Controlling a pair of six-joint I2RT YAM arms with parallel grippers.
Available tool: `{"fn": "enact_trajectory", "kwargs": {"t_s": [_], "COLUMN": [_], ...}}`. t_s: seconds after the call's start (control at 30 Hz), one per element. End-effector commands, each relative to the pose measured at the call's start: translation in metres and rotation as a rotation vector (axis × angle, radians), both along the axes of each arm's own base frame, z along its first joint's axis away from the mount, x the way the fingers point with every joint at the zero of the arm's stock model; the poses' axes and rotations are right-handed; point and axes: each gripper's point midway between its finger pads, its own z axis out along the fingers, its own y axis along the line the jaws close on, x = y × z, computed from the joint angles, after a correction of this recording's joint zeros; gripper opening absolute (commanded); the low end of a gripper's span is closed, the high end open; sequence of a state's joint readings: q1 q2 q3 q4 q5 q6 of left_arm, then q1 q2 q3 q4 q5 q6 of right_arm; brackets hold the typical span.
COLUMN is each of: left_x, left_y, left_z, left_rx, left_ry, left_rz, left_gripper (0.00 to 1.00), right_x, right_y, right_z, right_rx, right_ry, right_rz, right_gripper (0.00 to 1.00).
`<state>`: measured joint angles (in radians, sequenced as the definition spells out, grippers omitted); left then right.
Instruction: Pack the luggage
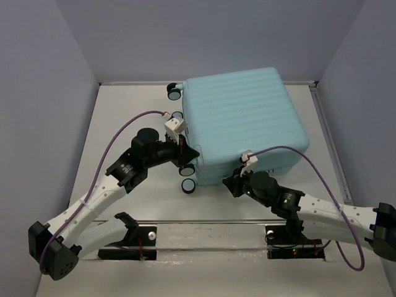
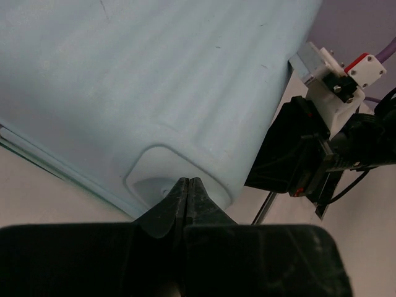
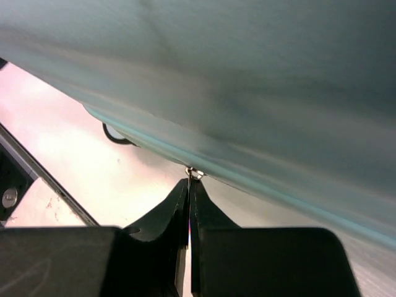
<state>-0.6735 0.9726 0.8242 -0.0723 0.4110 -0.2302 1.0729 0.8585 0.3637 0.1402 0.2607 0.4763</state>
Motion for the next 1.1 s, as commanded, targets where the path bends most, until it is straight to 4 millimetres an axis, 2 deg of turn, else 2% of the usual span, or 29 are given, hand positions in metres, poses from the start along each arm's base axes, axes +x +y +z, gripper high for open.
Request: {"fn": "enact_trajectory", "kwargs": {"t_s": [0.0,0.03,0.1,0.13,0.2,0.23,0.27,0.3,0.33,0.4,0.47,0.5,0.57,0.6,0.63,0.67,0.7,0.73,0.77,0.83,0.87,0.9,0.93,1.0,1.03,1.07], "left_x": [-0.037,-0.038,-0.036,-0.033,-0.030,-0.029,-0.028,-0.027,-0.026,-0.025,-0.025,-0.026,-0.024,-0.023,-0.023,-0.023,-0.020,-0.017,-0.016,-0.013,-0.013,-0.013,-0.013,-0.013,-0.014,-0.015], "left_y": [-0.020,-0.023,-0.025,-0.030,-0.033,-0.036,-0.037,-0.039,-0.038,-0.036,-0.034,-0.032,-0.029,-0.028,-0.028,-0.027,-0.025,-0.024,-0.022,-0.020,-0.020,-0.019,-0.018,-0.018,-0.019,-0.019], "left_z": [-0.053,-0.051,-0.050,-0.043,-0.040,-0.035,-0.032,-0.027,-0.025,-0.025,-0.025,-0.030,-0.032,-0.035,-0.036,-0.035,-0.037,-0.036,-0.035,-0.035,-0.034,-0.032,-0.032,-0.032,-0.033,-0.034], "left_rx": [0.006,-0.011,-0.022,-0.047,-0.054,-0.061,-0.065,-0.070,-0.069,-0.064,-0.064,-0.058,-0.062,-0.063,-0.064,-0.073,-0.071,-0.071,-0.075,-0.081,-0.090,-0.099,-0.103,-0.109,-0.113,-0.113], "left_ry": [0.247,0.245,0.266,0.245,0.246,0.240,0.238,0.226,0.225,0.220,0.220,0.229,0.232,0.233,0.234,0.232,0.227,0.222,0.217,0.211,0.206,0.206,0.203,0.202,0.209,0.212], "left_rz": [-0.140,-0.156,-0.145,-0.153,-0.154,-0.162,-0.165,-0.168,-0.165,-0.151,-0.138,-0.130,-0.104,-0.092,-0.085,-0.077,-0.055,-0.040,-0.028,-0.006,0.000,0.006,0.016,0.017,0.011,0.009], "left_gripper": [0.06,0.06,0.06,0.06,0.06,0.06,0.06,0.06,0.06,0.06,0.06,0.06,0.06,0.06,0.06,0.06,0.06,0.06,0.06,0.06,0.06,0.06,0.06,0.06,0.06,0.06], "right_x": [-0.006,-0.015,-0.026,-0.047,-0.057,-0.071,-0.073,-0.071,-0.072,-0.070,-0.065,-0.064,-0.061,-0.065,-0.068,-0.071,-0.076,-0.078,-0.076,-0.070,-0.057,-0.046,-0.017,0.015,0.052,0.072], "right_y": [0.045,0.059,0.086,0.106,0.139,0.157,0.168,0.182,0.192,0.205,0.205,0.202,0.180,0.160,0.150,0.139,0.115,0.103,0.086,0.056,0.042,0.025,0.004,-0.025,-0.056,-0.074], "right_z": [0.049,0.060,0.054,0.058,0.047,0.055,0.055,0.043,0.051,0.041,0.045,0.044,0.040,0.013,0.013,0.037,0.023,0.026,0.051,0.062,0.075,0.100,0.110,0.132,0.148,0.153], "right_rx": [0.137,0.187,0.172,0.183,0.150,0.191,0.205,0.198,0.250,0.261,0.305,0.306,0.233,0.085,0.039,0.040,-0.074,-0.099,-0.055,-0.061,-0.041,0.018,0.024,0.027,0.027,-0.001], "right_ry": [-0.018,-0.034,-0.023,-0.033,-0.027,-0.035,-0.035,-0.024,-0.032,-0.016,-0.020,-0.010,0.010,0.057,0.077,0.070,0.107,0.117,0.091,0.075,0.033,-0.018,-0.049,-0.115,-0.146,-0.162], "right_rz": [0.130,0.183,0.225,0.285,0.309,0.352,0.365,0.366,0.377,0.371,0.339,0.321,0.277,0.274,0.274,0.283,0.283,0.279,0.253,0.186,0.104,0.056,-0.064,-0.179,-0.333,-0.415], "right_gripper": [0.07,0.07,0.07,0.07,0.07,0.07,0.07,0.07,0.07,0.07,0.07,0.22,0.53,0.80,0.87,0.90,0.94,0.94,0.95,0.97,0.98,0.99,0.99,0.98,0.99,0.99]}}
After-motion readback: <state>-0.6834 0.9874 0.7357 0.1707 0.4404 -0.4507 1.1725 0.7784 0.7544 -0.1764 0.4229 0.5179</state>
